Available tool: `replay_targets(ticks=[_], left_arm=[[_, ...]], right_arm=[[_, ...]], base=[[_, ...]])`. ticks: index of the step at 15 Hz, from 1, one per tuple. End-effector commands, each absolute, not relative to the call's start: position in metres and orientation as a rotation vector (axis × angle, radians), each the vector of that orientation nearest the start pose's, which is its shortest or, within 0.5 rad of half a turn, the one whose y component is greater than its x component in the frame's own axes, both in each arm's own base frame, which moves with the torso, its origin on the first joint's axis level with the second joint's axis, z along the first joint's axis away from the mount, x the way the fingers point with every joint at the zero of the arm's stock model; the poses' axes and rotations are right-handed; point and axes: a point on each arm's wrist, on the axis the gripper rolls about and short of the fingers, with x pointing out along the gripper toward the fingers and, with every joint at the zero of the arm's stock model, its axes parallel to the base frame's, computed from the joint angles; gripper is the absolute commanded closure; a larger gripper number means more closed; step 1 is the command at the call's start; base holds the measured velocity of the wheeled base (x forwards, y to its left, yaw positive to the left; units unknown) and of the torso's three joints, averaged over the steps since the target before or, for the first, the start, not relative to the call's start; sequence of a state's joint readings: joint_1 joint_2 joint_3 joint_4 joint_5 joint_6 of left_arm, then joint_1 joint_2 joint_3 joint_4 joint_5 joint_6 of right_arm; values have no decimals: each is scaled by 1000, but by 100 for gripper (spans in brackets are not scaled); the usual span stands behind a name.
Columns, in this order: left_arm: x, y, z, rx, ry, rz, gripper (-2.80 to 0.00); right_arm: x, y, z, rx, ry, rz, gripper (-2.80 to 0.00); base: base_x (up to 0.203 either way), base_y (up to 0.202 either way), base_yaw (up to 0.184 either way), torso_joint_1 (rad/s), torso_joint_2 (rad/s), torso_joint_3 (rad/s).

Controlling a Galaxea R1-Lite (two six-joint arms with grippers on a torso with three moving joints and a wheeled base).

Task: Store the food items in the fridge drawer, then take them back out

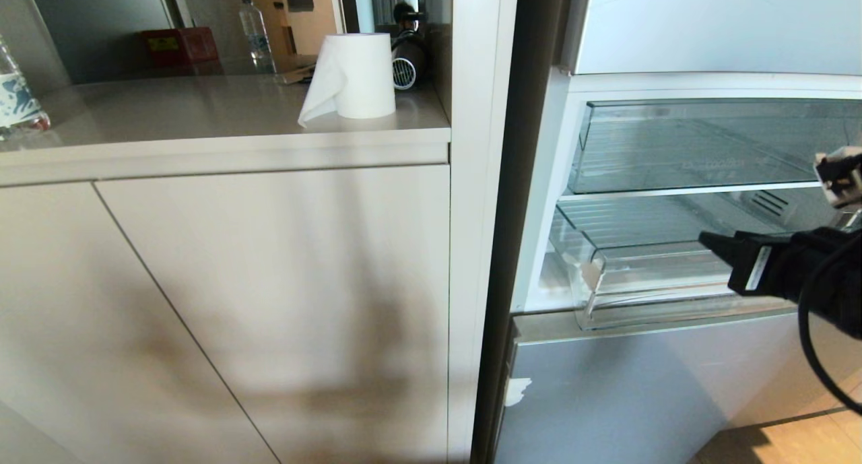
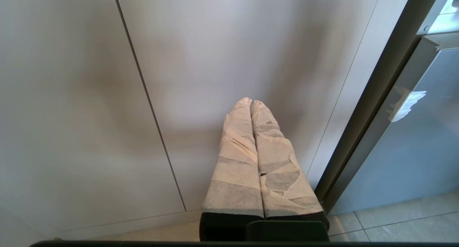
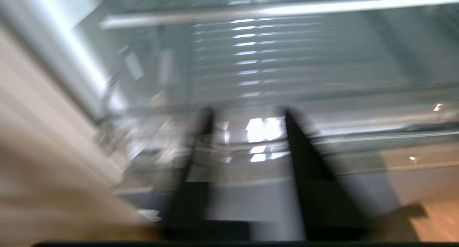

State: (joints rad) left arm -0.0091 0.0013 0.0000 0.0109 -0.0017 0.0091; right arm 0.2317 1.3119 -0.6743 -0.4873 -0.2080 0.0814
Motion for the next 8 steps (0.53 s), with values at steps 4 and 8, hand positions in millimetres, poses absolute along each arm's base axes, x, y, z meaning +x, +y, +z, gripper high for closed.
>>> replay_targets(ticks=[4,8], left_arm=[[-23,0,74,9,12,-11,0],[-23,0,74,9,12,-11,0]], right_arm=[[281,10,239,50,279,-95,0],[318,0,240,51,384,-87,0]], base=[[0,0,0,0,0,0],[0,0,0,0,0,0]])
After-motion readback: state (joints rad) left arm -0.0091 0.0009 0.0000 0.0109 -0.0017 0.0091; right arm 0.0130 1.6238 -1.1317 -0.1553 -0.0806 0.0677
